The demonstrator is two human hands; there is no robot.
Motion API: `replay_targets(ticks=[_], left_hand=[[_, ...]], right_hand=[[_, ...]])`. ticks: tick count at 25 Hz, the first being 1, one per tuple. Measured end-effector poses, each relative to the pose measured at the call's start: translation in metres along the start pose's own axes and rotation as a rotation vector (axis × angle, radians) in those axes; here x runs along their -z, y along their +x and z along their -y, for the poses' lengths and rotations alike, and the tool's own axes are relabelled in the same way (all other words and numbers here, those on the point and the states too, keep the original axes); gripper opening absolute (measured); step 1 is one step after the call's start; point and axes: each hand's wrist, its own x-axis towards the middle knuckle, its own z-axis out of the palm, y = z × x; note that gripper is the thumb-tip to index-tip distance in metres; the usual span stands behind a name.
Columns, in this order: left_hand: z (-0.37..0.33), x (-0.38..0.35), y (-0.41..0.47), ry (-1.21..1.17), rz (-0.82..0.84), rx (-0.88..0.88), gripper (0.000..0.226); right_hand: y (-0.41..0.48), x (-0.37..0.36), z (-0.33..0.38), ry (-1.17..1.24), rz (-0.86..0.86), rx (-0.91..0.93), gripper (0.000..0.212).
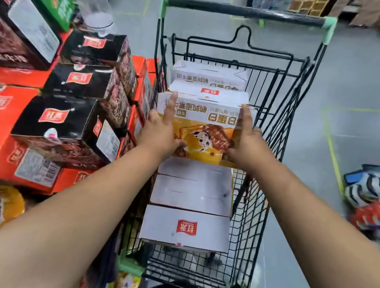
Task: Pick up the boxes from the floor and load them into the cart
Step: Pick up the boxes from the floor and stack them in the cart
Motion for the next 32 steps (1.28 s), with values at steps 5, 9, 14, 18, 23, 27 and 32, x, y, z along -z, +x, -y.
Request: replay_targets(ticks=[5,9,14,18,23,27,32], left_hand=[[0.014,-0.020,0.008,0.007,0.157,0.018,0.118],[0.014,-0.022,0.009,0.027,0.157,0.036,0.112],[-0.012,-0.011,0.008,0.031,0.133,0.120,0.116],[-0.037,-0.014,-0.004,0.108,0.092,-0.029,0.115],[-0.109,-0.023,-0.046,0.111,0.043,-0.370,0.108],[-0.199,-0.029,-0.112,0.056,0.017,-0.623,0.109],[-0.314,-0.047,-0.233,-0.074,0.107,-0.929,0.110]], right_hand=[[0.007,-0.017,-0.006,0.078,0.107,-0.076,0.098],[0.004,-0.024,-0.007,0.129,0.093,-0.092,0.099],[-0.012,-0.009,-0.012,0.152,0.035,-0.088,0.096],[-0.049,0.016,-0.033,0.168,-0.065,-0.107,0.094],[-0.116,0.049,-0.086,0.175,-0.205,-0.180,0.092],[-0.204,0.081,-0.147,0.179,-0.322,-0.292,0.090],[-0.348,0.103,-0.240,0.157,-0.447,-0.466,0.097]])
